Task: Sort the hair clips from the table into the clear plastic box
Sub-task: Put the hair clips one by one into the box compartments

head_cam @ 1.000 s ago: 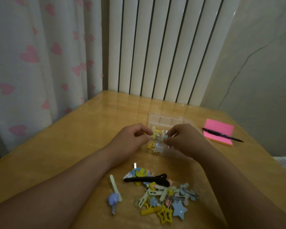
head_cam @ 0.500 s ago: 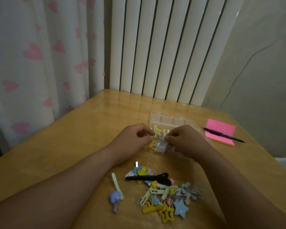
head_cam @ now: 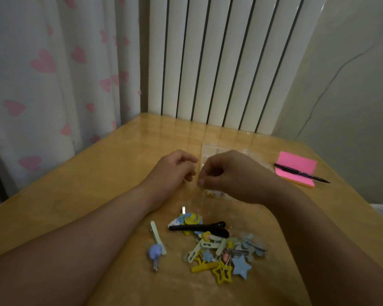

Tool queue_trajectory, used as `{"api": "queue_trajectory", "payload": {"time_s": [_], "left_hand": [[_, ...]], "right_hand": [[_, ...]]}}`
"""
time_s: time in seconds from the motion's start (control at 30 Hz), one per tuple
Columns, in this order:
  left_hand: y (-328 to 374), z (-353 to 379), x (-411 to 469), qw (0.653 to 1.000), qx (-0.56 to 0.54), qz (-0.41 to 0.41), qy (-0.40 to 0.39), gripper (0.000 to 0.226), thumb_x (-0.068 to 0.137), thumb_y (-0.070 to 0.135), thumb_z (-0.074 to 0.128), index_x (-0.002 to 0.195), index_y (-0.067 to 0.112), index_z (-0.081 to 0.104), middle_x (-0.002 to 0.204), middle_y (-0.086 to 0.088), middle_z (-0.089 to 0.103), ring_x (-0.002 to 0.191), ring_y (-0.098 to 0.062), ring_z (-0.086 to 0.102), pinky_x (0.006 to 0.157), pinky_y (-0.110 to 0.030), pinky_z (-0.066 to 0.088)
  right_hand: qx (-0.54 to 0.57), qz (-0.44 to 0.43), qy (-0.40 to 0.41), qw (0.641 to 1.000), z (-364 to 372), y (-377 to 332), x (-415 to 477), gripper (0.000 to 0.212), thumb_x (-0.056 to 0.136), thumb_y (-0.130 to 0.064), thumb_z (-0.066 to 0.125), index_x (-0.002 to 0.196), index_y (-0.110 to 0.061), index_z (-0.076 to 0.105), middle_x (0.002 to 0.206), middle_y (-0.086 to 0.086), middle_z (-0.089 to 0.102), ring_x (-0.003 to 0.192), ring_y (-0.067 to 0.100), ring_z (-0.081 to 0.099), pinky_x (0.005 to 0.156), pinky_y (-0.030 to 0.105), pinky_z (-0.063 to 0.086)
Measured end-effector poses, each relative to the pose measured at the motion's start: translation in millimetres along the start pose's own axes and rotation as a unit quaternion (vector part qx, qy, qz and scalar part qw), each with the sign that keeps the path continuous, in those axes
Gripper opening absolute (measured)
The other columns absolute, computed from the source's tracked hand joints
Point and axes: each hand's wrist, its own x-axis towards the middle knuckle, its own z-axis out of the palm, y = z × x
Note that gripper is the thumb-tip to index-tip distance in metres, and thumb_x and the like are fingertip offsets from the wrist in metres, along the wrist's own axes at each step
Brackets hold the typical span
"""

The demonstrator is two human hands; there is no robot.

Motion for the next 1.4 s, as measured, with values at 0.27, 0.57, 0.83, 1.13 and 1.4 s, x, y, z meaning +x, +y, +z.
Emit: {"api": "queue_trajectory", "payload": {"time_s": [0.27, 0.57, 0.83, 1.13, 1.4], "left_hand": [[-0.9, 1.2, 0.4, 1.000, -0.006, -0.016, 0.005, 0.020, 0.097, 0.012, 0.061, 0.112, 0.016, 0.074, 0.090, -0.003, 0.074, 0.078, -0.011, 0.067, 0.064, -0.016, 0.048], [-1.4, 1.2, 0.7, 1.000, -0.011, -0.009, -0.002, 0.019, 0.097, 0.011, 0.062, 0.112, 0.014, 0.074, 0.089, -0.004, 0.074, 0.072, -0.006, 0.065, 0.060, -0.011, 0.047], [-1.8, 0.6, 1.5, 1.000, -0.007, 0.001, -0.005, 0.018, 0.097, 0.010, 0.062, 0.109, 0.014, 0.075, 0.092, -0.007, 0.075, 0.077, -0.009, 0.066, 0.066, -0.016, 0.049], [-2.9, 2.4, -3.5, 0.994, 0.079, 0.046, -0.055, 0.010, 0.101, 0.030, 0.068, 0.108, 0.032, 0.075, 0.096, -0.005, 0.073, 0.086, -0.019, 0.069, 0.076, -0.028, 0.053], [-7.0, 4.9, -5.3, 0.985, 0.134, 0.085, -0.074, 0.008, 0.101, 0.033, 0.069, 0.106, 0.033, 0.076, 0.084, 0.002, 0.068, 0.072, -0.002, 0.059, 0.065, -0.017, 0.047]], "right_hand": [[-0.135, -0.013, -0.197, 0.971, 16.9, -18.3, -5.4, 0.025, 0.093, -0.042, 0.075, 0.114, -0.027, 0.075, 0.102, -0.011, 0.071, 0.090, 0.005, 0.066, 0.078, 0.027, 0.056], [-0.113, -0.028, -0.185, 0.976, 19.8, -14.9, -4.3, 0.018, 0.092, -0.034, 0.076, 0.102, -0.022, 0.067, 0.096, -0.005, 0.065, 0.085, 0.013, 0.062, 0.068, 0.027, 0.048], [-0.035, -0.027, -0.157, 0.987, 19.9, -6.4, -1.6, 0.015, 0.092, -0.026, 0.077, 0.103, -0.021, 0.067, 0.089, -0.007, 0.063, 0.076, 0.009, 0.061, 0.070, 0.032, 0.052], [0.172, 0.022, 0.197, 0.965, -27.5, 15.3, -3.8, 0.005, 0.096, -0.021, 0.073, 0.101, -0.022, 0.071, 0.090, -0.002, 0.074, 0.071, 0.003, 0.067, 0.064, 0.021, 0.050], [0.093, 0.134, 0.168, 0.972, -24.5, 53.5, -1.2, 0.004, 0.095, -0.021, 0.075, 0.093, -0.020, 0.072, 0.086, -0.001, 0.075, 0.078, 0.017, 0.071, 0.068, 0.034, 0.059]]}}
